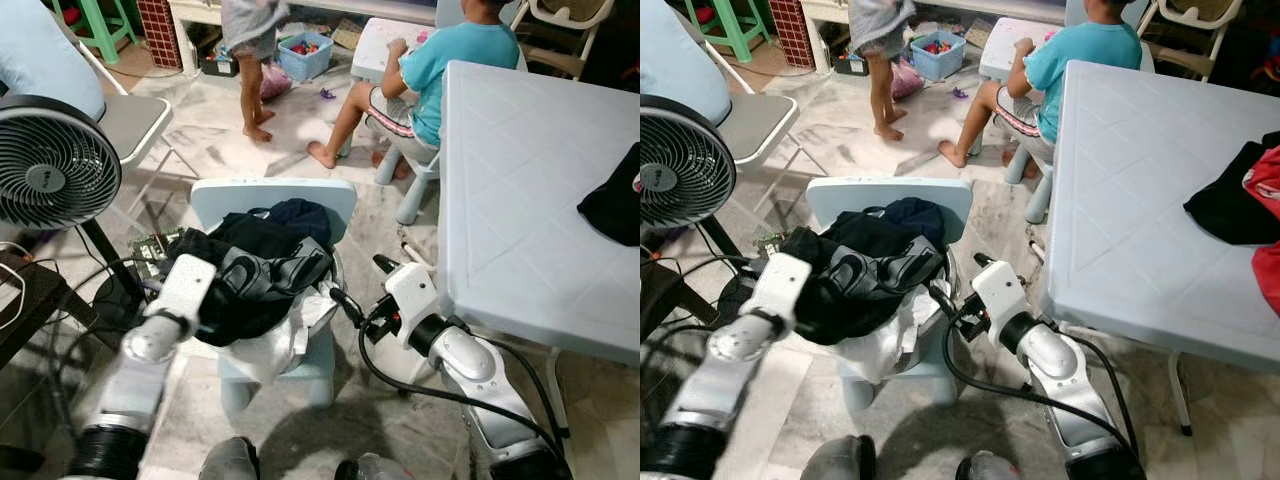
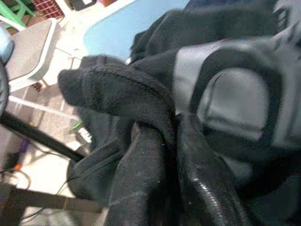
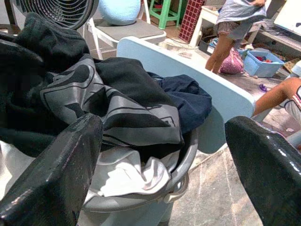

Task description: Hang hanger

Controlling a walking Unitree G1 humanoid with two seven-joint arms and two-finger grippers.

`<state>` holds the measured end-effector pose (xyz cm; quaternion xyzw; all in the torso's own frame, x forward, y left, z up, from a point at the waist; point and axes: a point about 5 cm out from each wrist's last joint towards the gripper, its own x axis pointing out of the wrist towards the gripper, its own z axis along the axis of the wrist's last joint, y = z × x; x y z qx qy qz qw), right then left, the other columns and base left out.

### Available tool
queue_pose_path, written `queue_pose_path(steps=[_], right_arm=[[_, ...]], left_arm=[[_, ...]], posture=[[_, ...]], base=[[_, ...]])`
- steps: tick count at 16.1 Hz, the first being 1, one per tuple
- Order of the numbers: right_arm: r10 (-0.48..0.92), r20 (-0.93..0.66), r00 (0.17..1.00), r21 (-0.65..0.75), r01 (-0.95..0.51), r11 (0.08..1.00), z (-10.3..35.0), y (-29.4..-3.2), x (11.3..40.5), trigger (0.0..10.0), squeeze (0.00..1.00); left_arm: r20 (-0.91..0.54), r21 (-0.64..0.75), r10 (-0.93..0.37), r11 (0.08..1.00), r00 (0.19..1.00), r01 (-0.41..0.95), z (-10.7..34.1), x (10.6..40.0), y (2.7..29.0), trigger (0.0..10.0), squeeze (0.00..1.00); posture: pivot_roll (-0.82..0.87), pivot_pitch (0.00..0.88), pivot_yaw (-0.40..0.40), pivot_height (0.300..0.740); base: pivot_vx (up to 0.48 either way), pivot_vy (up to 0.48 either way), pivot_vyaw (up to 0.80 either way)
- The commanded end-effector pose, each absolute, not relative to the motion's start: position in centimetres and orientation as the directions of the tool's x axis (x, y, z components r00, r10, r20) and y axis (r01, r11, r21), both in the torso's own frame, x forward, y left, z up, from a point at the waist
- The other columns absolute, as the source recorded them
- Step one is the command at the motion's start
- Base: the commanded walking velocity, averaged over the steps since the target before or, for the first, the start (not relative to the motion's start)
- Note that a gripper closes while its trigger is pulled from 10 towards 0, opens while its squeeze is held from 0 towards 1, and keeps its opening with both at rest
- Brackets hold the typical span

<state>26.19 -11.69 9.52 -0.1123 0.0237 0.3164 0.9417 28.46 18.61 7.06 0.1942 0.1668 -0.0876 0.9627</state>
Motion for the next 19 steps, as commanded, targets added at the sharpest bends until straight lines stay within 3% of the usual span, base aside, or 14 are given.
queue_pose_path(steps=[1, 5, 8, 11, 13, 16, 19], right_arm=[[0.589, -0.111, 0.800, -0.205, -0.598, 0.774, 9.8, -11.8, 26.3, 10.0, 0.00], [0.589, -0.119, 0.799, -0.214, -0.600, 0.771, 9.7, -11.8, 26.2, 10.0, 0.00], [0.589, -0.120, 0.799, -0.215, -0.600, 0.770, 9.7, -11.5, 26.3, 10.0, 0.00], [0.593, -0.119, 0.797, -0.216, -0.603, 0.768, 9.6, -11.4, 26.3, 10.0, 0.00], [0.594, -0.119, 0.796, -0.217, -0.604, 0.767, 9.6, -11.3, 26.3, 10.0, 0.00], [0.583, -0.123, 0.803, -0.221, -0.595, 0.773, 9.5, -11.7, 26.2, 10.0, 0.00], [0.588, -0.127, 0.799, -0.216, -0.601, 0.770, 9.3, -11.4, 26.2, 10.0, 0.00]], left_arm=[[-0.357, 0.332, -0.128, 0.909, 0.925, 0.253, 7.2, 28.2, 18.1, 10.0, 1.00], [-0.381, 0.289, -0.185, 0.907, 0.906, 0.307, 6.7, 27.3, 16.1, 10.0, 1.00], [-0.404, 0.209, -0.340, 0.870, 0.849, 0.448, 6.9, 26.7, 14.7, 10.0, 1.00], [-0.462, 0.232, -0.360, 0.833, 0.811, 0.502, 6.4, 26.8, 14.9, 10.0, 1.00], [-0.457, 0.331, -0.312, 0.810, 0.833, 0.484, 6.6, 27.7, 15.5, 10.0, 1.00], [-0.207, 0.348, -0.197, 0.900, 0.958, 0.261, 10.2, 28.4, 16.3, 10.0, 1.00], [-0.187, 0.290, -0.134, 0.939, 0.973, 0.185, 9.9, 27.2, 16.5, 10.0, 1.00]], posture=[[0.04, 0.088, -0.051, 0.740], [0.04, 0.089, -0.052, 0.740], [0.05, 0.087, -0.051, 0.740], [0.05, 0.086, -0.050, 0.740], [0.05, 0.085, -0.049, 0.740], [0.04, 0.082, -0.044, 0.740], [0.05, 0.084, -0.043, 0.740]], base=[[0.000, 0.000, 0.00], [0.000, 0.000, 0.00], [0.000, 0.000, 0.00], [0.000, 0.000, 0.00], [0.000, 0.000, 0.00], [0.000, 0.000, 0.00], [0.000, 0.000, 0.00]])
